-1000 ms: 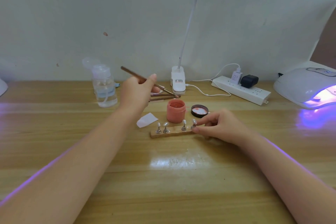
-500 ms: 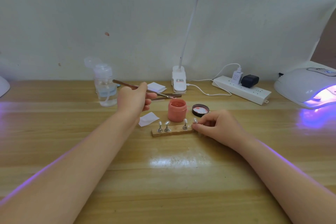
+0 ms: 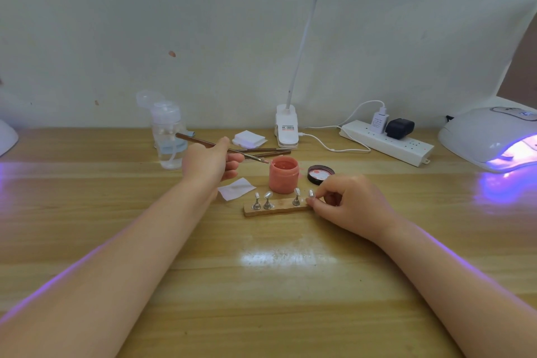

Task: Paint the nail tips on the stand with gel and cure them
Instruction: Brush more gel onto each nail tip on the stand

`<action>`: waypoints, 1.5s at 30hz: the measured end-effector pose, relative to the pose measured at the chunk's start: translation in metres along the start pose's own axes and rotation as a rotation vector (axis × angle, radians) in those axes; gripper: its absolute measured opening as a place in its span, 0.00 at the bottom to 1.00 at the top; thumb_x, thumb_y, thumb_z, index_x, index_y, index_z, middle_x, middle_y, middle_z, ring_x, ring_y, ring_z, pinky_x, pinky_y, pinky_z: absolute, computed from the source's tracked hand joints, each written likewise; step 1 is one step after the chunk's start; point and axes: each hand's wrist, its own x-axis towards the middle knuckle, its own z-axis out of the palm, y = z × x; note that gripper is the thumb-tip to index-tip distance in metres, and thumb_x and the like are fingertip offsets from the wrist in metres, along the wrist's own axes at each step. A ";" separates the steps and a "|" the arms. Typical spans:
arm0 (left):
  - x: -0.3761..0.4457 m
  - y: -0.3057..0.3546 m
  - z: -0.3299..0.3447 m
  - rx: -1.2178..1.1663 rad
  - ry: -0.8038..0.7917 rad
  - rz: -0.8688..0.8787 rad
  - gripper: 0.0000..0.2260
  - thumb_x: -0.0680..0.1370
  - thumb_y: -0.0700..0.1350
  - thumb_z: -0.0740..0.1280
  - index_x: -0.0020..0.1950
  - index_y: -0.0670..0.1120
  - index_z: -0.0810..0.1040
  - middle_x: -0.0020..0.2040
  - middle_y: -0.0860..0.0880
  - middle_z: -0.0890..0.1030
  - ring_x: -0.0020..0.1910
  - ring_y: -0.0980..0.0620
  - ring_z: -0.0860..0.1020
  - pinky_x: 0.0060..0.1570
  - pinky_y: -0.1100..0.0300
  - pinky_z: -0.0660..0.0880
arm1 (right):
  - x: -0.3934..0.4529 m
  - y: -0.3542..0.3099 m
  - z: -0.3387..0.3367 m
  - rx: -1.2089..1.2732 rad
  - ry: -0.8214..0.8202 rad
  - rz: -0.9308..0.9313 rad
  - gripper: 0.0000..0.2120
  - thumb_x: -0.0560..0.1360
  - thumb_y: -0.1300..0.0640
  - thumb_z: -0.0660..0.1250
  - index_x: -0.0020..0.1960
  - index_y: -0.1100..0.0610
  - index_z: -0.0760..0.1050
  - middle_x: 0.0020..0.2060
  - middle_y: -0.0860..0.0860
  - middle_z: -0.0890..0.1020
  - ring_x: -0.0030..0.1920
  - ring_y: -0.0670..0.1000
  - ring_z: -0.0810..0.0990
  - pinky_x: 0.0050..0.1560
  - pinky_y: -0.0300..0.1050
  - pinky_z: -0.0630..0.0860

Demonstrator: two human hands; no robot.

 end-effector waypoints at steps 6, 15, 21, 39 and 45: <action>-0.019 0.016 -0.004 -0.240 -0.269 0.144 0.08 0.77 0.44 0.71 0.45 0.40 0.77 0.36 0.44 0.85 0.29 0.54 0.81 0.30 0.65 0.77 | 0.001 0.002 0.001 0.218 0.191 0.095 0.04 0.72 0.58 0.73 0.39 0.54 0.81 0.29 0.45 0.79 0.29 0.44 0.73 0.35 0.41 0.72; -0.069 0.011 -0.016 -0.100 -0.466 0.488 0.02 0.79 0.40 0.67 0.47 0.46 0.79 0.39 0.46 0.85 0.36 0.51 0.83 0.38 0.61 0.79 | 0.006 -0.021 0.011 0.542 0.312 0.187 0.05 0.72 0.58 0.74 0.40 0.49 0.83 0.33 0.47 0.84 0.34 0.49 0.83 0.41 0.43 0.80; -0.101 -0.013 -0.025 0.112 -0.534 0.776 0.08 0.77 0.49 0.65 0.51 0.61 0.81 0.45 0.61 0.85 0.44 0.60 0.84 0.42 0.68 0.78 | 0.005 -0.027 0.013 0.605 0.316 0.182 0.10 0.73 0.59 0.73 0.42 0.43 0.81 0.35 0.46 0.85 0.35 0.46 0.83 0.41 0.40 0.80; -0.099 -0.029 -0.022 0.269 -0.462 0.970 0.11 0.79 0.41 0.67 0.57 0.56 0.78 0.49 0.65 0.82 0.48 0.64 0.81 0.47 0.75 0.72 | 0.001 -0.026 0.019 0.593 0.358 0.155 0.09 0.71 0.60 0.75 0.43 0.46 0.81 0.35 0.50 0.84 0.37 0.51 0.82 0.44 0.50 0.80; -0.097 -0.033 -0.023 0.293 -0.460 0.898 0.08 0.78 0.40 0.68 0.54 0.51 0.81 0.47 0.61 0.84 0.46 0.59 0.82 0.46 0.69 0.75 | 0.000 -0.026 0.020 0.586 0.372 0.148 0.09 0.71 0.60 0.75 0.43 0.45 0.82 0.36 0.48 0.85 0.37 0.51 0.82 0.45 0.51 0.80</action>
